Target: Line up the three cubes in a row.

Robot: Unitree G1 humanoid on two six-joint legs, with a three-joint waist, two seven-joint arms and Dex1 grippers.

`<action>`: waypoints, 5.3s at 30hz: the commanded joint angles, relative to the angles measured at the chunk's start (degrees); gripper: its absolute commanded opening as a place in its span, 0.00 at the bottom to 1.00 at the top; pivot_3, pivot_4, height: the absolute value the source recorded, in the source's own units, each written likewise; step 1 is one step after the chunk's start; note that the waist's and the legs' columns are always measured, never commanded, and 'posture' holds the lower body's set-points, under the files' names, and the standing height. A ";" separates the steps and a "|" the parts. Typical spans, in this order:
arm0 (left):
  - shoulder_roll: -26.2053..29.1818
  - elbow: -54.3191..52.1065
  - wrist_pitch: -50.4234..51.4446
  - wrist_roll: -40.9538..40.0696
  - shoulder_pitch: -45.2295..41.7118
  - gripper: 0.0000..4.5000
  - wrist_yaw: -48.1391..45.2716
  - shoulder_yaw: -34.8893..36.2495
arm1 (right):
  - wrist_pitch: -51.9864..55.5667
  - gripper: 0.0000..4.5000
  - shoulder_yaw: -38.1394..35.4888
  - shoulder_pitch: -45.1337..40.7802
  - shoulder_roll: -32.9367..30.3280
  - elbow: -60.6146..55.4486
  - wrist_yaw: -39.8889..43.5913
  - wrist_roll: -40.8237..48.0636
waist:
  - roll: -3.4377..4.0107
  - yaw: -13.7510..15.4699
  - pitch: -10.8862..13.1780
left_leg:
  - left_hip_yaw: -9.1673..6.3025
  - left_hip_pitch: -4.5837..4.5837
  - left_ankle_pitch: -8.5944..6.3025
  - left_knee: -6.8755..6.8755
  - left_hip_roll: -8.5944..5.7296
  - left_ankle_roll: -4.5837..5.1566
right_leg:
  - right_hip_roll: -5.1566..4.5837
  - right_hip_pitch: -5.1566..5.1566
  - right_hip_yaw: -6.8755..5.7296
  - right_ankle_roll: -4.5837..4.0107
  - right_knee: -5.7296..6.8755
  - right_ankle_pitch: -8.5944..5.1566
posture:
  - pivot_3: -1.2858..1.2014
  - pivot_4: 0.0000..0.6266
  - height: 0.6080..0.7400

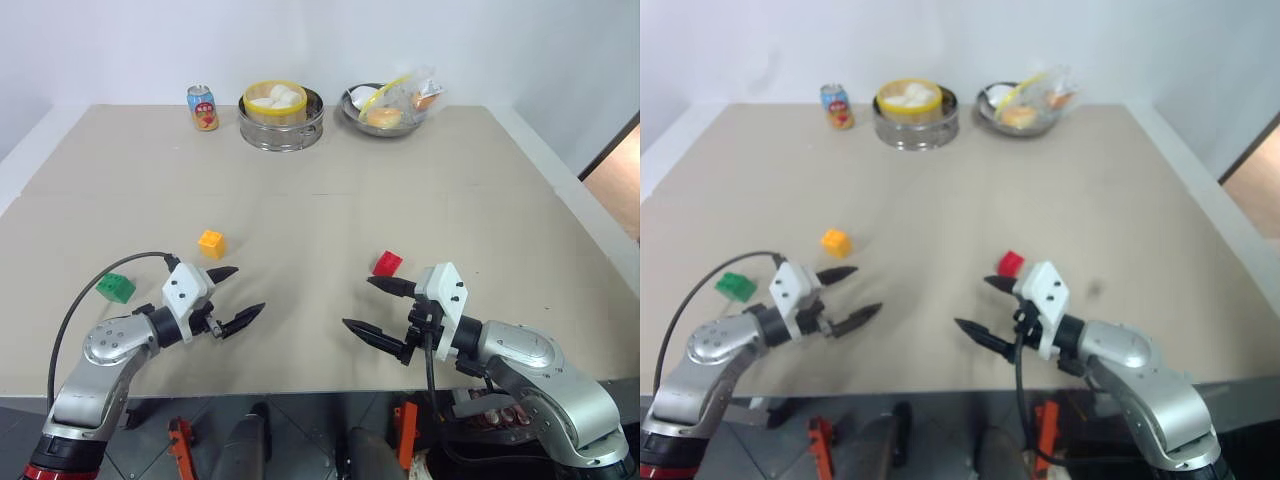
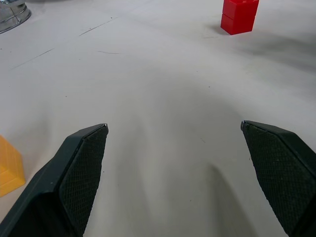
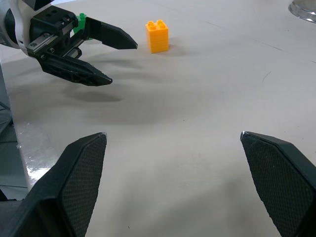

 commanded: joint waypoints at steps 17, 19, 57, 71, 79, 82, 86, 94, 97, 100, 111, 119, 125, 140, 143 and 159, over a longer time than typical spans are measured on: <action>-1.52 0.34 -4.66 -1.61 -0.98 0.99 -4.04 -0.93 | -1.28 1.00 0.93 1.10 1.38 -3.32 -3.23 -1.76 | 0.00 0.00 0.00 | 0.01 0.00 0.00 0.01 0.00 0.00 | 0.00 0.00 0.00 0.00 0.00 0.01 | 0.52 0.24 1.00; -1.66 -0.34 -4.14 -2.39 -1.38 0.99 -4.69 -1.40 | -1.88 1.00 0.27 0.45 2.04 -3.07 -4.65 -2.64 | 0.00 0.00 0.00 | 0.01 0.00 0.00 0.02 0.00 0.00 | 0.00 0.00 0.01 0.00 0.00 0.01 | 0.52 0.24 1.00; -3.84 -0.68 -3.43 -2.12 -4.81 1.00 -5.21 -4.85 | 26.18 0.88 12.14 -31.80 -4.38 20.90 -6.47 -14.06 | 0.00 -0.08 0.00 | 0.78 -0.11 -0.29 0.74 0.43 0.41 | 0.18 -0.17 0.17 0.20 -0.01 0.45 | 0.52 0.24 1.00; -3.38 -0.81 -3.65 -1.64 -3.38 1.00 -4.38 -4.44 | 19.94 0.28 13.01 -32.38 -4.21 22.52 -3.97 -18.12 | 0.00 -0.07 0.00 | 0.95 -0.19 -0.39 0.76 0.63 0.41 | 0.29 -0.33 0.20 0.10 -0.01 0.56 | 0.52 0.24 1.00; -2.44 0.46 -4.07 -2.09 -3.11 1.00 -6.29 -4.16 | 14.67 0.28 15.24 -34.60 -5.86 21.62 5.33 -17.42 | 0.01 -0.08 0.00 | 1.11 -0.20 -0.41 0.78 0.74 0.41 | 0.29 -0.38 0.20 0.12 -0.02 0.55 | 0.52 0.24 1.00; -1.53 0.36 -4.60 -2.40 -2.13 1.00 -8.36 -4.29 | 11.07 0.28 17.77 -35.80 -5.97 22.92 10.95 -17.30 | 0.01 -0.10 0.01 | 1.14 -0.20 -0.44 0.79 0.80 0.40 | 0.31 -0.43 0.19 0.12 -0.02 0.54 | 0.52 0.24 1.00; -0.65 -0.22 -3.49 -4.48 -1.62 1.00 -10.86 -4.06 | 2.79 0.28 22.30 -39.88 -5.68 27.30 22.39 -17.72 | 0.02 -0.12 0.01 | 1.31 -0.22 -0.51 0.79 0.84 0.36 | 0.31 -0.60 0.18 0.13 -0.02 0.58 | 0.52 0.24 1.00; 0.84 -0.42 -3.37 -4.71 -1.96 1.00 -12.22 -3.57 | -10.54 0.28 28.11 -47.79 -2.65 40.90 34.40 -23.23 | 0.02 -0.11 0.01 | 1.42 -0.27 -0.53 0.81 0.88 0.34 | 0.29 -0.75 0.19 0.18 -0.02 0.73 | 0.52 0.24 1.00; 1.00 -0.47 -3.56 -4.48 -1.95 1.00 -11.86 -3.39 | -13.24 0.28 28.59 -49.11 -1.47 44.11 37.04 -24.64 | 0.02 -0.09 0.01 | 1.46 -0.37 -0.52 0.82 0.90 0.34 | 0.31 -0.88 0.19 -0.10 -0.02 0.96 | 0.52 0.24 1.00; 0.88 -0.78 -3.61 -4.44 -1.77 1.00 -11.38 -3.23 | -16.46 0.28 29.26 -50.01 -0.21 47.02 39.19 -26.39 | 0.02 -0.08 0.01 | 1.48 -0.41 -0.52 0.83 0.89 0.34 | 0.32 -0.91 0.18 -0.11 -0.02 0.98 | 0.52 0.24 1.00; 0.68 -2.40 -3.34 -4.24 -0.26 1.00 -9.30 -3.30 | -21.68 0.28 28.81 -52.92 4.62 54.75 43.22 -30.02 | 0.02 -0.10 0.01 | 1.51 -0.42 -0.54 0.83 1.01 0.31 | 0.44 -0.96 0.19 -0.09 -0.01 1.11 | 0.52 0.24 1.00; 0.58 -2.71 -3.30 -4.07 -0.07 1.00 -8.26 -3.72 | -21.49 0.28 28.40 -53.37 6.28 57.94 44.20 -31.28 | 0.02 -0.09 0.01 | 1.61 -0.42 -0.55 0.84 1.01 0.30 | 0.40 -1.01 0.25 -0.12 -0.01 1.16 | 0.52 0.24 1.00; 0.60 -2.86 -3.17 -4.03 0.01 1.00 -8.00 -3.92 | -21.01 0.57 27.82 -53.31 6.67 58.23 44.15 -31.73 | 0.02 -0.09 0.01 | 1.67 -0.42 -0.55 0.84 1.06 0.30 | 0.43 -1.04 0.26 -0.11 -0.01 1.18 | 0.52 0.24 1.00; 0.19 -1.83 -3.74 -2.92 1.40 1.00 -3.41 -0.23 | 10.21 1.00 9.34 -49.25 7.46 30.49 31.66 -16.42 | 0.02 -0.06 0.01 | 1.79 -0.44 -0.58 0.83 1.15 0.25 | 0.34 -1.10 0.25 -0.12 -0.01 1.21 | 0.52 0.24 1.00; -1.09 -2.34 -3.61 -2.68 2.51 1.00 1.05 2.54 | 16.79 1.00 1.13 -45.83 11.60 23.42 23.96 -9.54 | 0.01 -0.06 0.00 | 1.83 -0.44 -0.59 0.83 1.19 0.24 | 0.30 -1.13 0.24 -0.16 -0.01 1.23 | 0.52 0.24 1.00; -5.75 -12.49 0.77 -3.93 13.87 1.00 21.31 22.61 | 6.91 1.00 7.93 -32.27 17.51 13.99 10.05 -7.13 | -0.03 -0.18 -0.02 | 2.18 -0.45 -0.63 0.99 1.72 0.22 | 0.26 -1.22 -0.14 -0.05 -0.11 1.41 | 0.52 0.24 1.00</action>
